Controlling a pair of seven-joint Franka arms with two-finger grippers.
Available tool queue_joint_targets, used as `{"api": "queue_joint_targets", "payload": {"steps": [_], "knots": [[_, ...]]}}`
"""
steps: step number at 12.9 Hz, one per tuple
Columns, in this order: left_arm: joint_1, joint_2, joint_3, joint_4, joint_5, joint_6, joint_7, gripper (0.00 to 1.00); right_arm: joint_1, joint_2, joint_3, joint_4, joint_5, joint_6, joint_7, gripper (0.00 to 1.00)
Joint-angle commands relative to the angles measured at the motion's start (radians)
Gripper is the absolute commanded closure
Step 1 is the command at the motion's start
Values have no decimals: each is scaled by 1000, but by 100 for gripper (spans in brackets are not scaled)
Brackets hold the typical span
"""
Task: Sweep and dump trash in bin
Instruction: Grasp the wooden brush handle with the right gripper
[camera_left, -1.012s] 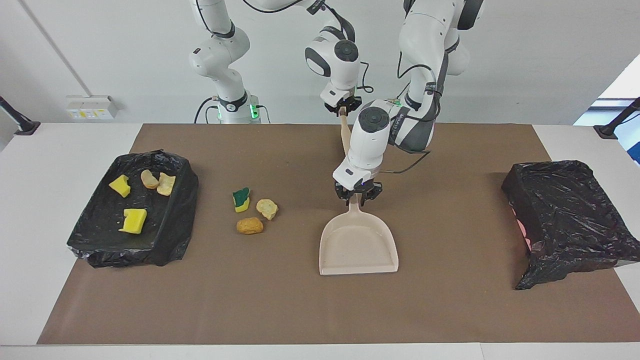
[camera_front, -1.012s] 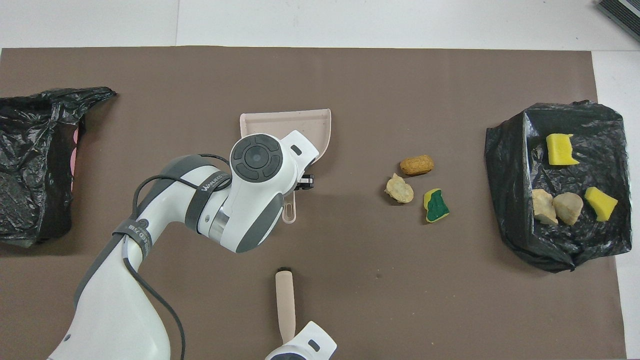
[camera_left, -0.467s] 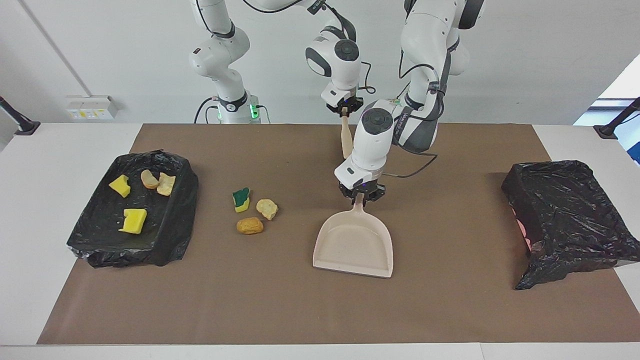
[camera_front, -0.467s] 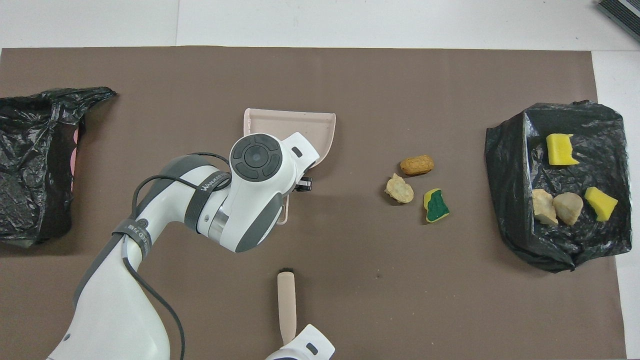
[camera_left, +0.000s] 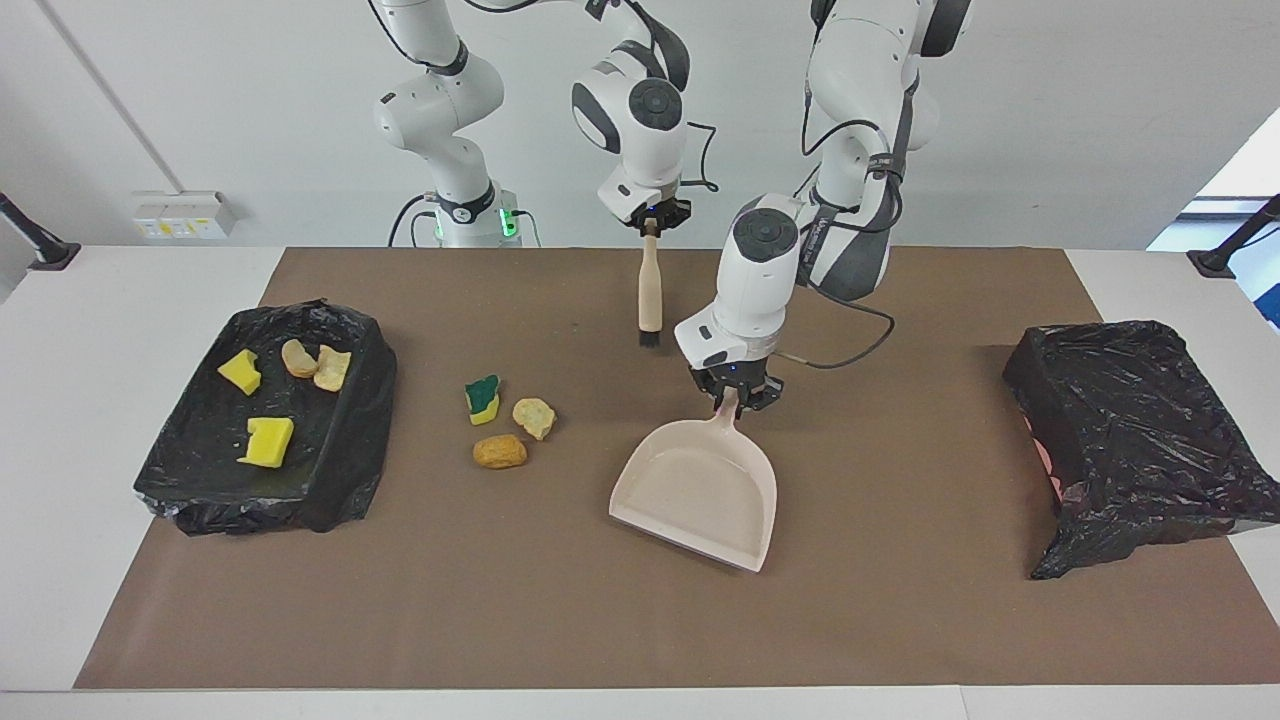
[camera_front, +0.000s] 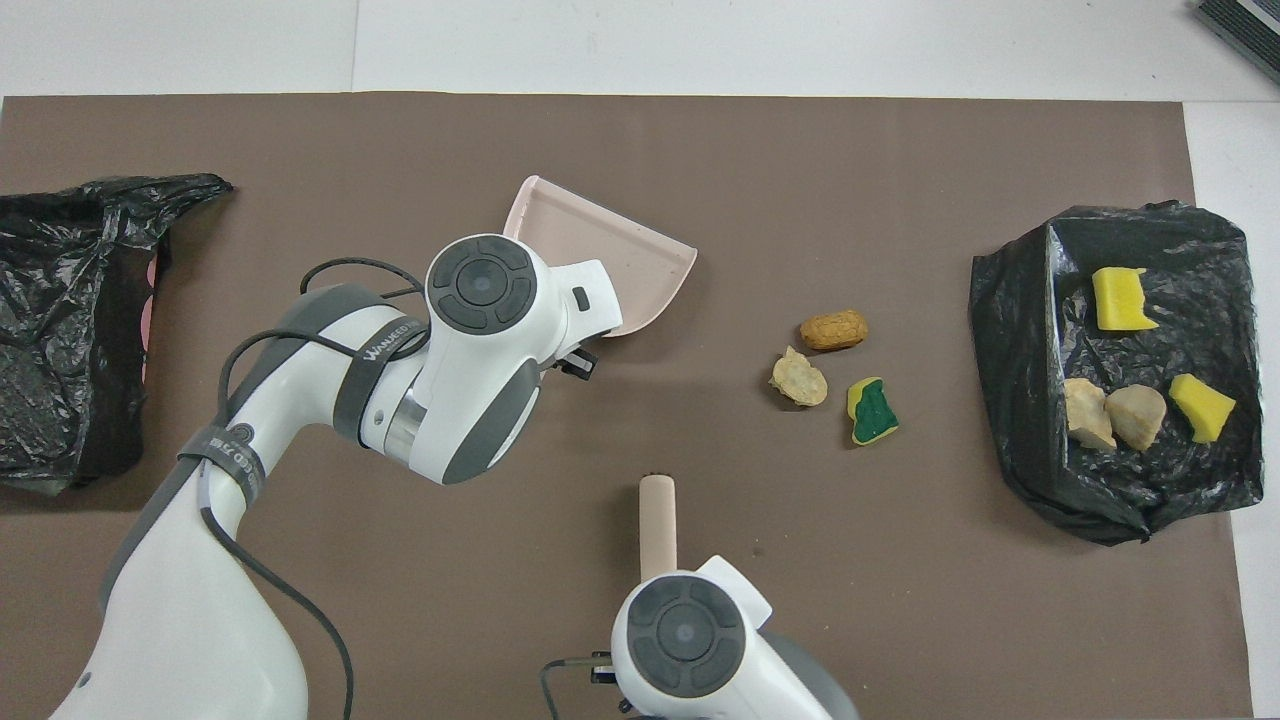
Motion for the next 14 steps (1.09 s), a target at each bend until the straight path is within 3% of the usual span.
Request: {"api": "queue_joint_targets", "payload": {"steps": [1,5,8,11,14], "knots": [[32,-24,-4,-1,13,-45,273,100,-117,-42,9,-1,-70,-28,-91,100],[52,-30,-1,-4,14,-95,616,100,-345,59,10,69,-210,31,-301,100],[36,-42,-10,-18,14,-113,659,100,-495,117,10,115,-349,64,-469,100],[4,-62,-13,-58,14,-89,708,100,-545,165,12,135,-529,75,-494,100],[-36,-99,-8,-123,13,-55,702,100,-568,257,13,147,-598,85,-494,100]]}}
